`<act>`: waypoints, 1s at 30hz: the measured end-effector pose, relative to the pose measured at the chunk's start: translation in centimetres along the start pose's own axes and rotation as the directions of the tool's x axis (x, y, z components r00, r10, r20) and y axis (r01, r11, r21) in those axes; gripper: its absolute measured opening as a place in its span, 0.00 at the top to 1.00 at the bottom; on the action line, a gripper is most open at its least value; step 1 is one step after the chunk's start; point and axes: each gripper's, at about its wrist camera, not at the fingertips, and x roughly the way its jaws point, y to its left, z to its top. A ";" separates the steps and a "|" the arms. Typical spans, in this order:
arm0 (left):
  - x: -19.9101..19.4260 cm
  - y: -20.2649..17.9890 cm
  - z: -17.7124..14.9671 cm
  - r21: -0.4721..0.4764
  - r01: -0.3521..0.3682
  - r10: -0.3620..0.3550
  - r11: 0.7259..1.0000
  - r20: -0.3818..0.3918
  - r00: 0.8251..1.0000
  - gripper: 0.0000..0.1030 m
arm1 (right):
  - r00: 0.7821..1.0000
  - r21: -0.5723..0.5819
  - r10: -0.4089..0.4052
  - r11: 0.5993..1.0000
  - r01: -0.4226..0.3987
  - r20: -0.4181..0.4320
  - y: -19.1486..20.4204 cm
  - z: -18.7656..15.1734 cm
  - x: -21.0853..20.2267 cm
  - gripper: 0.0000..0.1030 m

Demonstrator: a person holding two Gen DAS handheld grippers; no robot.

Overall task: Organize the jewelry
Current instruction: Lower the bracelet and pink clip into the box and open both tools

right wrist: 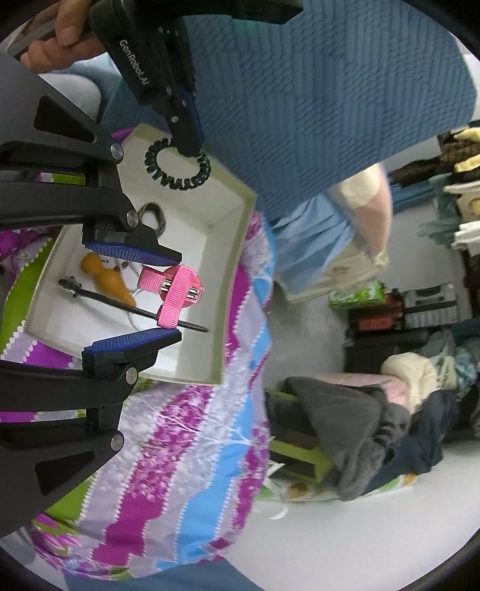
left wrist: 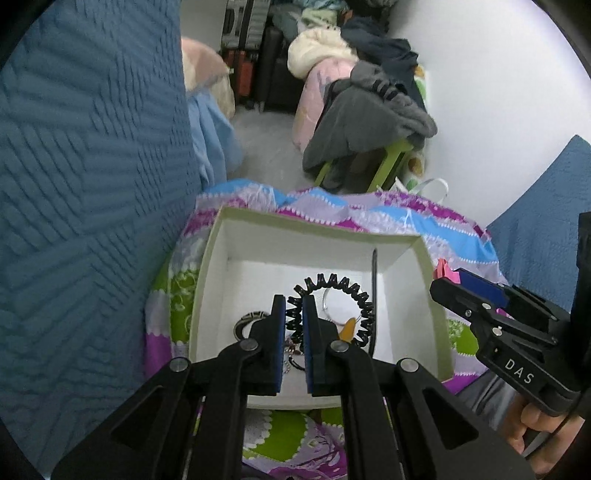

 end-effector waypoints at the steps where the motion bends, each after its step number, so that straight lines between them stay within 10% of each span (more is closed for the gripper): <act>1: 0.5 0.1 -0.2 0.006 -0.005 0.005 1.000 -0.008 1.000 0.92 | 1.000 -0.001 -0.007 1.000 0.007 -0.015 -0.1 -0.2 0.7 0.68; 10: 4.5 0.9 -1.2 0.013 -0.013 0.014 1.000 -0.094 0.995 0.92 | 0.994 -0.009 -0.027 1.000 0.026 -0.107 0.2 -1.5 4.4 0.67; 13: 4.6 0.8 -0.9 0.035 -0.027 0.030 0.999 -0.106 0.994 0.89 | 0.996 0.005 -0.029 1.000 0.030 -0.087 -0.1 -1.2 3.9 0.43; 14: 4.5 0.7 -0.8 0.034 -0.033 0.037 0.999 -0.110 0.993 0.84 | 0.996 0.009 -0.036 0.999 0.037 -0.078 -0.2 -1.1 3.6 0.32; 16: 4.4 0.5 -0.8 0.031 -0.058 0.062 0.998 -0.123 0.990 0.36 | 0.997 0.017 -0.044 0.999 0.045 -0.067 -0.5 -0.8 3.1 0.27; 17: 4.1 0.3 -0.8 0.035 -0.061 0.064 0.998 -0.115 0.991 0.30 | 0.997 0.022 -0.044 0.999 0.046 -0.067 -0.7 -0.6 2.9 0.26; 30: -6.2 -3.5 1.4 0.066 -0.034 0.029 0.997 0.073 0.997 0.21 | 0.992 0.053 -0.056 0.997 0.050 0.117 -2.0 2.8 -7.2 0.00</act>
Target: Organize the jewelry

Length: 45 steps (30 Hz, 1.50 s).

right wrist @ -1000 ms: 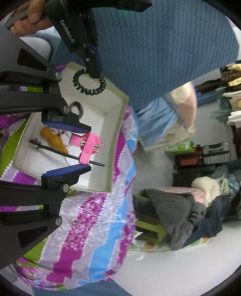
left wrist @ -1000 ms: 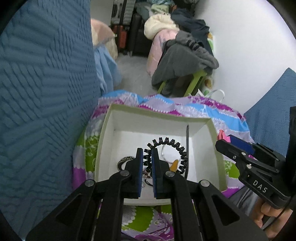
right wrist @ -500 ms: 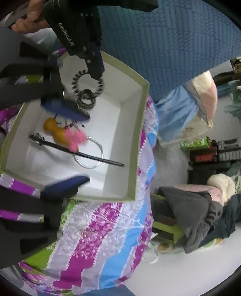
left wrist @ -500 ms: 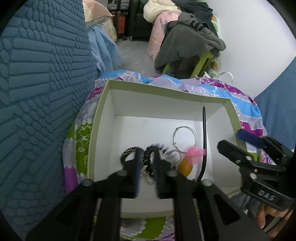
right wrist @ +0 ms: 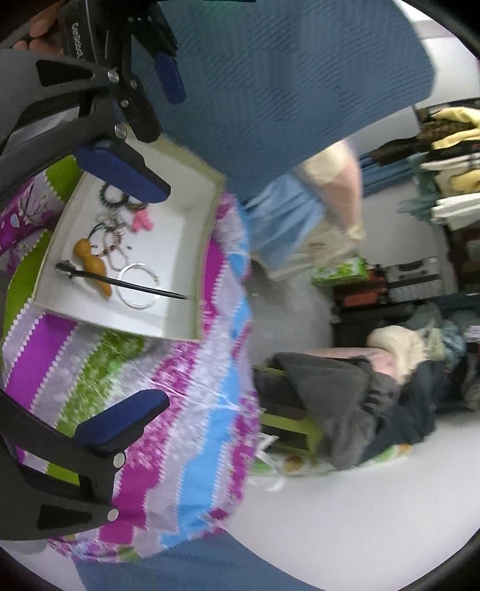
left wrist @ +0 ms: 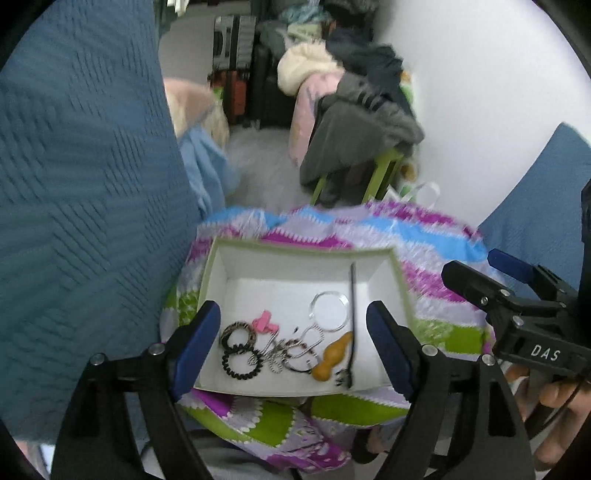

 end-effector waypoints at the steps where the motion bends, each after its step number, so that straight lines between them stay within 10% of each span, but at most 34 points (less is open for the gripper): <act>1: -1.2 -0.5 0.4 0.013 0.002 -0.003 1.000 0.025 1.000 0.20 | 0.999 -0.005 0.000 1.000 0.000 0.033 0.0 0.5 -1.5 0.00; 19: -17.7 -6.5 -0.4 0.073 -0.081 0.052 0.994 0.336 0.941 0.01 | 0.934 -0.023 0.041 0.999 -0.035 0.355 0.7 1.3 -17.7 0.00; 45: -14.4 -3.6 -7.0 -0.035 -0.111 0.116 0.993 0.242 0.963 0.01 | 0.978 0.015 0.033 0.999 -0.037 0.206 0.2 -8.5 -13.4 0.00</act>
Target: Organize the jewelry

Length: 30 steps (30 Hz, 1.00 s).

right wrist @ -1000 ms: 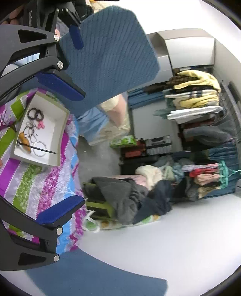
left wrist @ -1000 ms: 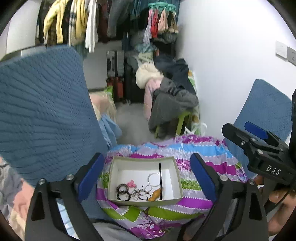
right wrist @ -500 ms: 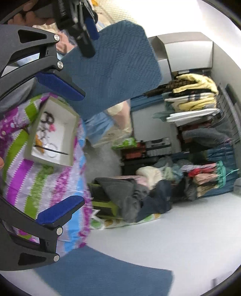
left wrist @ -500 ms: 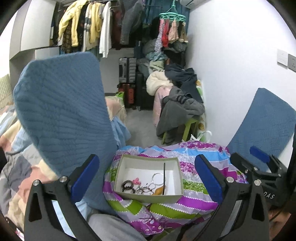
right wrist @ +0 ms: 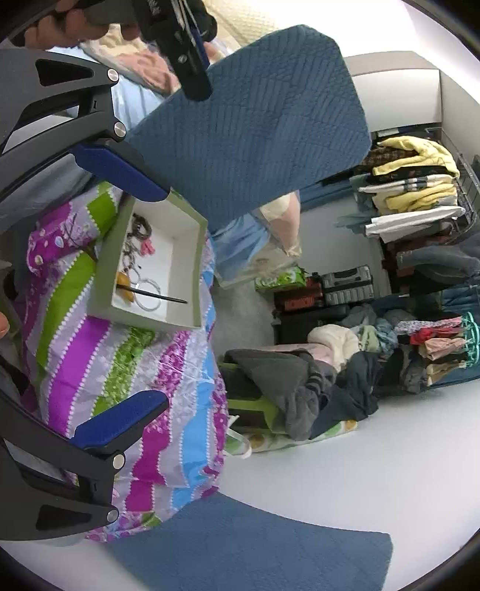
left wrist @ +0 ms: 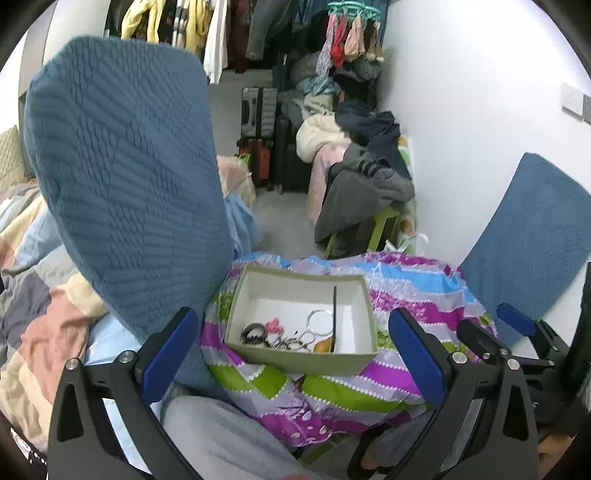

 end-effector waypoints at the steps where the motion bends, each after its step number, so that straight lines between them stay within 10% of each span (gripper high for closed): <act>1: 0.2 0.1 -0.2 -0.004 -0.004 0.004 1.000 -0.009 1.000 0.01 | 1.000 -0.008 -0.002 1.000 0.002 -0.002 0.1 -0.2 0.0 0.00; 30: 2.7 -0.3 -2.6 0.008 -0.020 0.020 1.000 -0.095 0.995 0.01 | 0.999 -0.031 -0.026 0.999 0.025 -0.048 0.0 -2.0 1.1 0.00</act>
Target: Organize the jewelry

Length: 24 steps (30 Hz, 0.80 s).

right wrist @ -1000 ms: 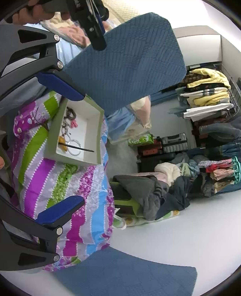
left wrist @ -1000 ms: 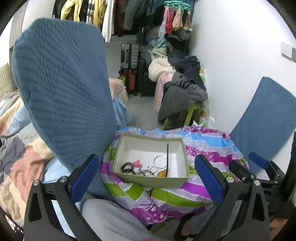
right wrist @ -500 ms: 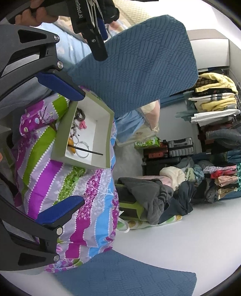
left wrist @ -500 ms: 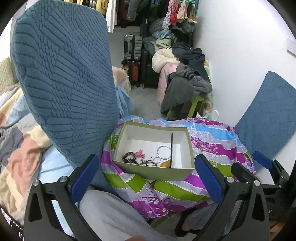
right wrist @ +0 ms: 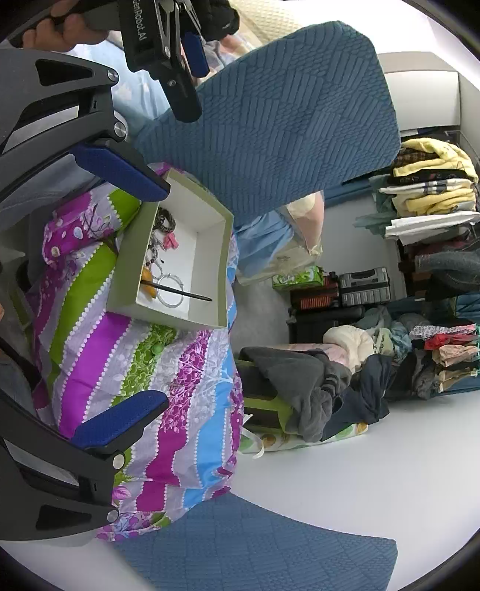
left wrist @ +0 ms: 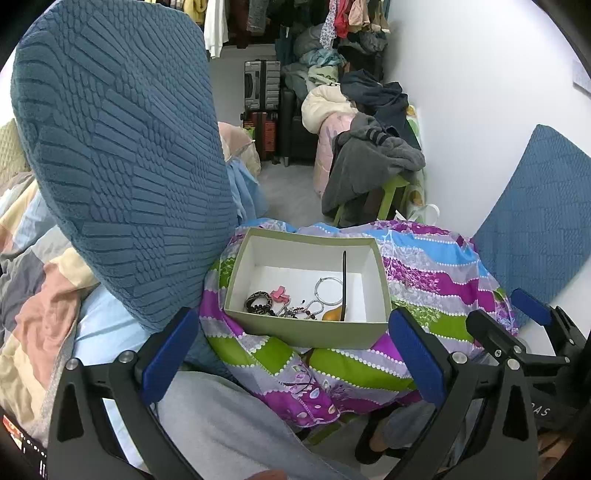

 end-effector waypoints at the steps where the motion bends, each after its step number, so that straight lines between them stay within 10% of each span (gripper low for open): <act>1: 0.0 0.0 0.0 0.002 0.004 -0.004 1.000 0.001 1.000 0.01 | 1.000 0.002 0.002 1.000 -0.002 -0.001 -0.1 0.0 0.0 0.00; 24: -0.2 0.3 0.6 -0.012 0.013 -0.013 1.000 0.018 1.000 0.01 | 1.000 0.008 0.001 1.000 -0.001 0.013 -0.3 0.3 -0.3 0.00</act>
